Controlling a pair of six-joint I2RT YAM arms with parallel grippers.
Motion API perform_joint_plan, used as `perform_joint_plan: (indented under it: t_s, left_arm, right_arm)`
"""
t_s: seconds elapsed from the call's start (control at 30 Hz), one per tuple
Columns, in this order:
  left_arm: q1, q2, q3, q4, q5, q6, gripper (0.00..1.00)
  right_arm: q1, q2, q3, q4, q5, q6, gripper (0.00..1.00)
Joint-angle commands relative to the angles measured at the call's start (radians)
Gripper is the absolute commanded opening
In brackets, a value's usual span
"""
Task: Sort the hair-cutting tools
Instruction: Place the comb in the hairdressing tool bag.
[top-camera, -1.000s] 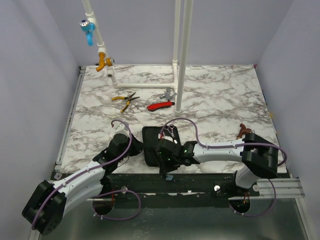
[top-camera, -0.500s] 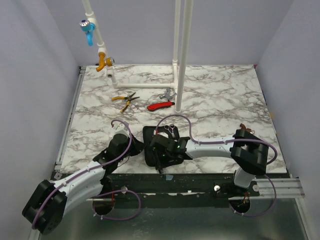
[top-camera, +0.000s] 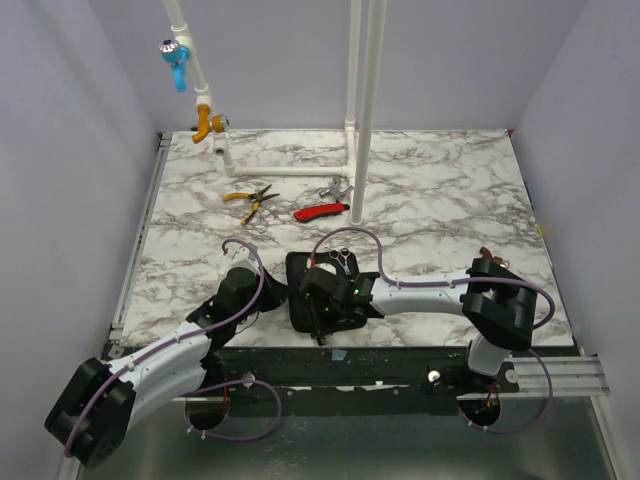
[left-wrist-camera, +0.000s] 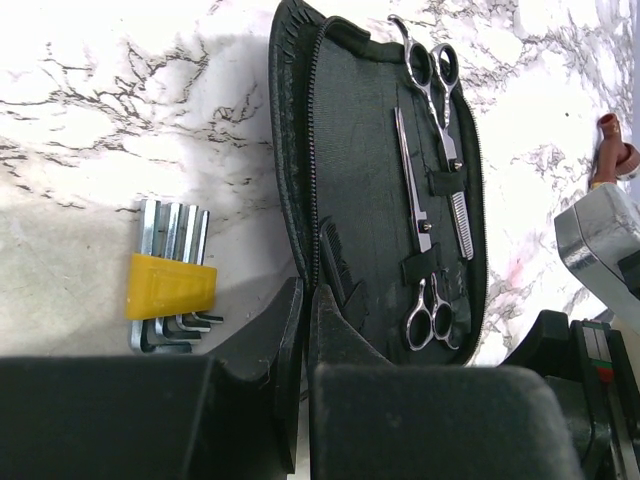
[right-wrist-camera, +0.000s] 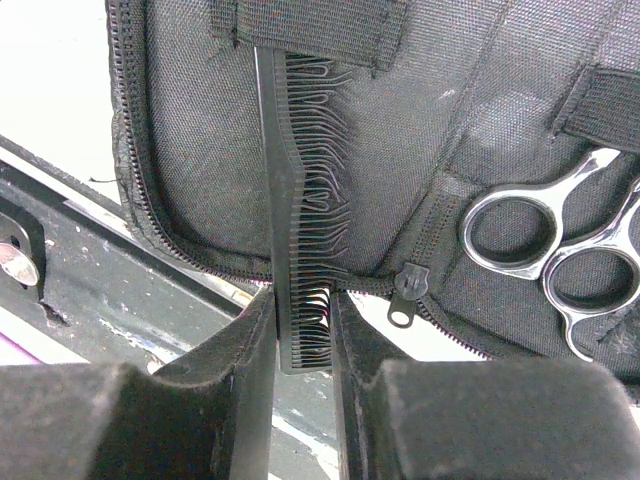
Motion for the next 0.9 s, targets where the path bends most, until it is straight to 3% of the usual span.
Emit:
perform_joint_plan:
  t_s: [0.0,0.43,0.73,0.87]
  left_arm:
    - [-0.006,0.021,-0.015,0.017,0.022,-0.019,0.00]
    - [-0.015,0.056,0.003,0.025,0.006,-0.024,0.00]
    - [-0.017,0.067,0.007,0.030,0.011,-0.024,0.00]
    - [-0.018,0.070,0.010,0.028,0.011,-0.023,0.00]
  right_arm:
    - [-0.007,-0.028,0.009,0.096,-0.048,-0.013,0.18]
    - [-0.007,0.045,0.134,0.089,-0.094,-0.035,0.21]
    - [-0.006,0.062,0.157,0.053,-0.077,-0.054,0.47]
    - [-0.007,0.037,0.150,0.031,-0.062,-0.067,0.53]
